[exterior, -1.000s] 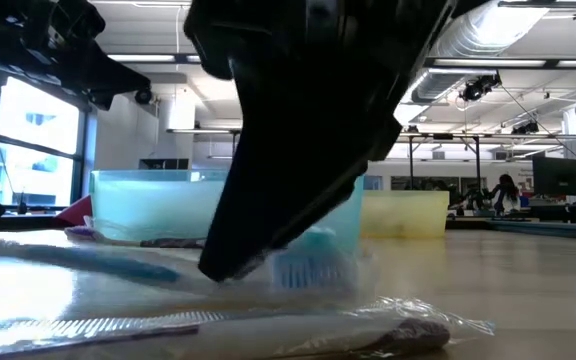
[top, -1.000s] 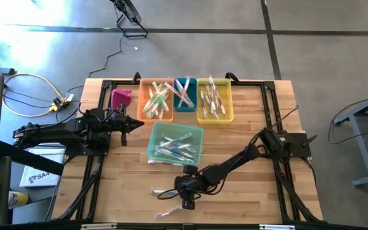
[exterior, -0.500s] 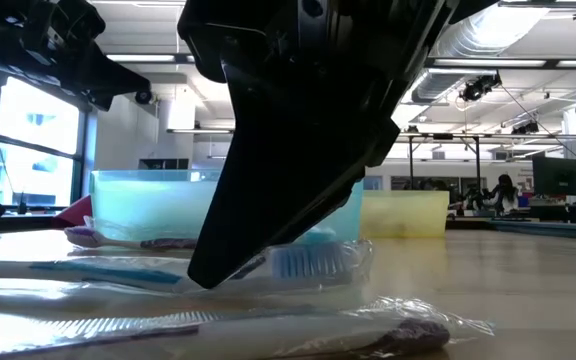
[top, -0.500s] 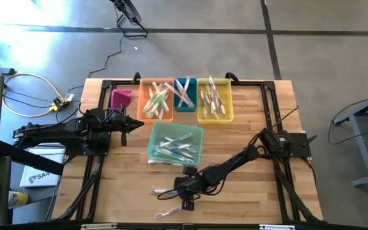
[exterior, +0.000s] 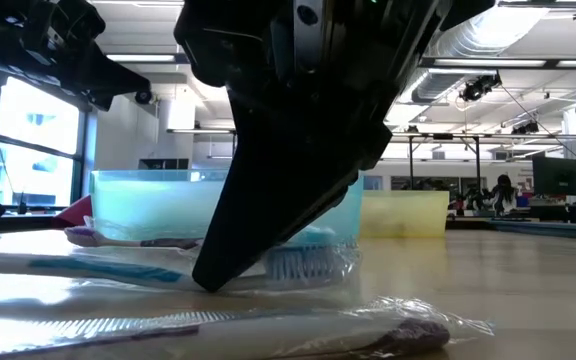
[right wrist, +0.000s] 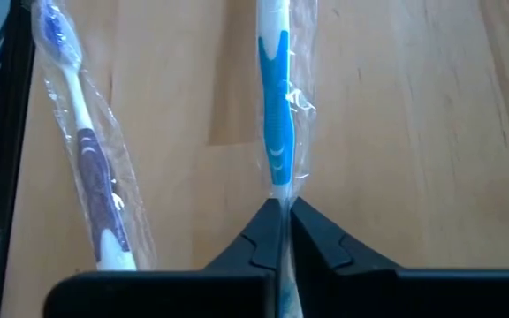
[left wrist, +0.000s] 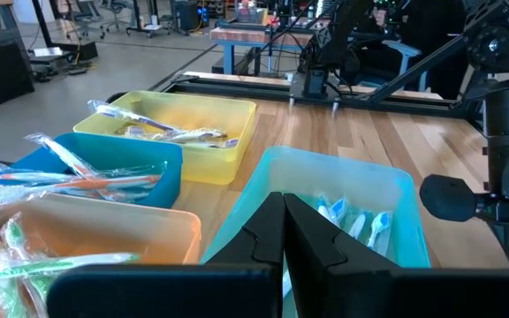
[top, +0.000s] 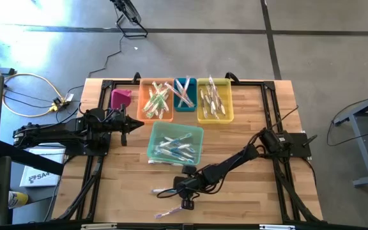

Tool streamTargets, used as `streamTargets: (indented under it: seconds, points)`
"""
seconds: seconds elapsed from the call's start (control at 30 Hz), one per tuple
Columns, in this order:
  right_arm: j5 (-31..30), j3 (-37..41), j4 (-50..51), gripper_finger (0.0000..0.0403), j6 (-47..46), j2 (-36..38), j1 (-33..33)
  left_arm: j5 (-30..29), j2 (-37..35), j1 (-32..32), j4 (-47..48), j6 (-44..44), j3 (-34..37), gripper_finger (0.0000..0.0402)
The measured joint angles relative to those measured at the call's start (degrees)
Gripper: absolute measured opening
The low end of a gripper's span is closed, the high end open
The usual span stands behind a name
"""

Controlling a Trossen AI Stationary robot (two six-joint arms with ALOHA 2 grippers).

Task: Pick & Place Toothbrushes
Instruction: Put the blue toothbrush into the green bin

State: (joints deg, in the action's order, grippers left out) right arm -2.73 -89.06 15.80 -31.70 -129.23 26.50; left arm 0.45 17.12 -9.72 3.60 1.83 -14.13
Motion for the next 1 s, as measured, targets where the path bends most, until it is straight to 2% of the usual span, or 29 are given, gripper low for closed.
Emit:
streamTargets:
  seconds: [0.37,1.0]
  points:
    - [1.6,0.4,2.1,0.0002,2.0,5.6,-0.3,0.0,0.0,0.0,0.0,0.0,0.0,0.0000]
    - [-6.6,0.2,12.1,0.0003,3.6,20.2,-1.4,0.0,0.0,0.0,0.0,0.0,-0.1,0.0000]
